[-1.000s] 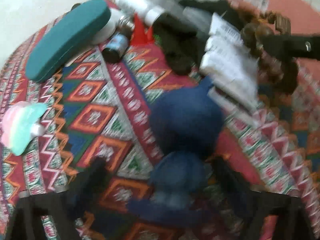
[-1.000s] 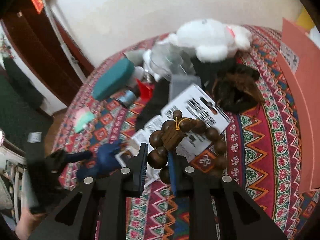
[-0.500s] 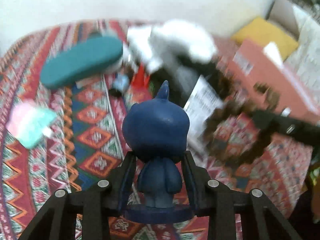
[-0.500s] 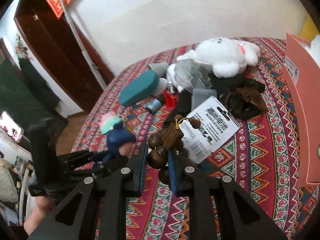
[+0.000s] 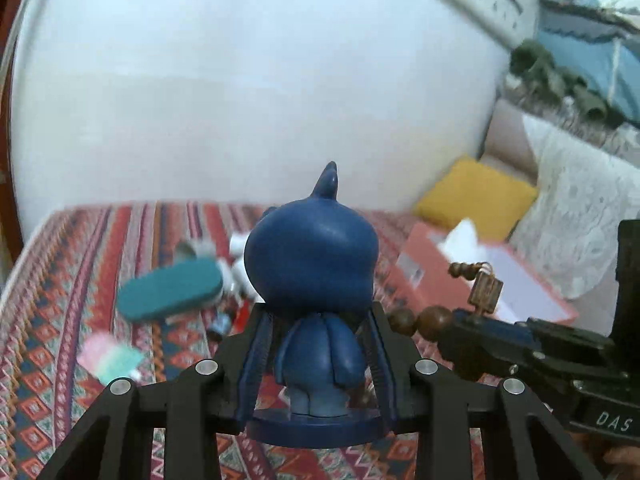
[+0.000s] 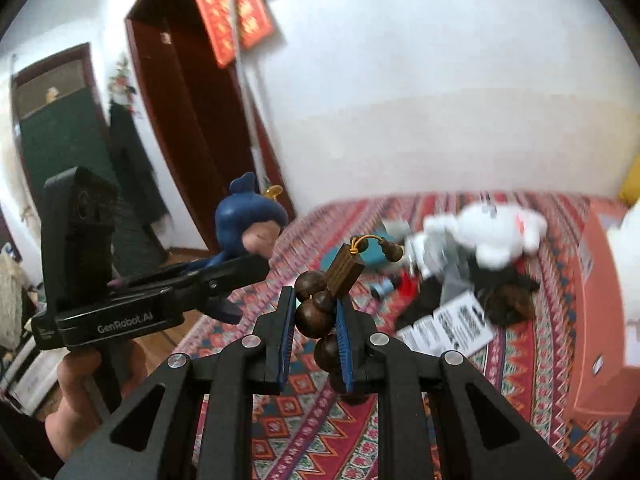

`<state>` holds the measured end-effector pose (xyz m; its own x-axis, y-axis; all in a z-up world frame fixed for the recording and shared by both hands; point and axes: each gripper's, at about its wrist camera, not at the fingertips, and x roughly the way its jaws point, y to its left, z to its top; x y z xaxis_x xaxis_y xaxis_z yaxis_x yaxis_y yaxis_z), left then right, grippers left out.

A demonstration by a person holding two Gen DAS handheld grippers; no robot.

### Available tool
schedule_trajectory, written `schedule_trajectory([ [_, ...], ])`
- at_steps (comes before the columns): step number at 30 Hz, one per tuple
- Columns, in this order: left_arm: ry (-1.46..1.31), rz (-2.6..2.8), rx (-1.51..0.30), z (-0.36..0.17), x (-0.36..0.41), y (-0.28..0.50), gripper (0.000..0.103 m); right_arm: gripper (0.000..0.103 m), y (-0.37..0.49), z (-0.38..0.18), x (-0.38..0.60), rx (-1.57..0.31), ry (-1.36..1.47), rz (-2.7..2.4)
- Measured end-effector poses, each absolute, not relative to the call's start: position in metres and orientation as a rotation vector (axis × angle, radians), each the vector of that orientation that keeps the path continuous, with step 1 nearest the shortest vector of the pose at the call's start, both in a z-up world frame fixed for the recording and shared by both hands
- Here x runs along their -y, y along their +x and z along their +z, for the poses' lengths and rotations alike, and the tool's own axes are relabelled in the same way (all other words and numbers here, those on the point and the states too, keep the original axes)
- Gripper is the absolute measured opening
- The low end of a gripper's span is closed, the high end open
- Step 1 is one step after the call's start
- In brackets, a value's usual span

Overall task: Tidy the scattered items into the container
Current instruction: 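Carry figurine and bracelet over the pink box and open both tools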

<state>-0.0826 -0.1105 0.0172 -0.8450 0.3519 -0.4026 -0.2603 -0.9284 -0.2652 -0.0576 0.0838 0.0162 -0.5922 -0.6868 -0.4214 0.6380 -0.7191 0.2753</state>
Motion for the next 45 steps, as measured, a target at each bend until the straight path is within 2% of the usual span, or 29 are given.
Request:
schedule_trajectory([
  [15,-0.430,2.658,0.193,0.087,0.047,-0.031,0.040,0.020,0.035,0.099,-0.137,0.118,0.279,-2.390],
  [27,-0.397,2.515,0.149,0.115,-0.040,-0.072,0.040,0.020,0.042,0.121,-0.220,0.222,0.170,-2.588],
  [37,-0.561,2.356,0.114,0.090,-0.142,-0.152,0.040,0.020,-0.004,0.114,-0.327,0.383,0.179,-2.921],
  [45,-0.763,2.270,0.044,0.030,-0.223,-0.218,0.039,0.020,-0.083,0.070,-0.410,0.548,0.476,-3.066],
])
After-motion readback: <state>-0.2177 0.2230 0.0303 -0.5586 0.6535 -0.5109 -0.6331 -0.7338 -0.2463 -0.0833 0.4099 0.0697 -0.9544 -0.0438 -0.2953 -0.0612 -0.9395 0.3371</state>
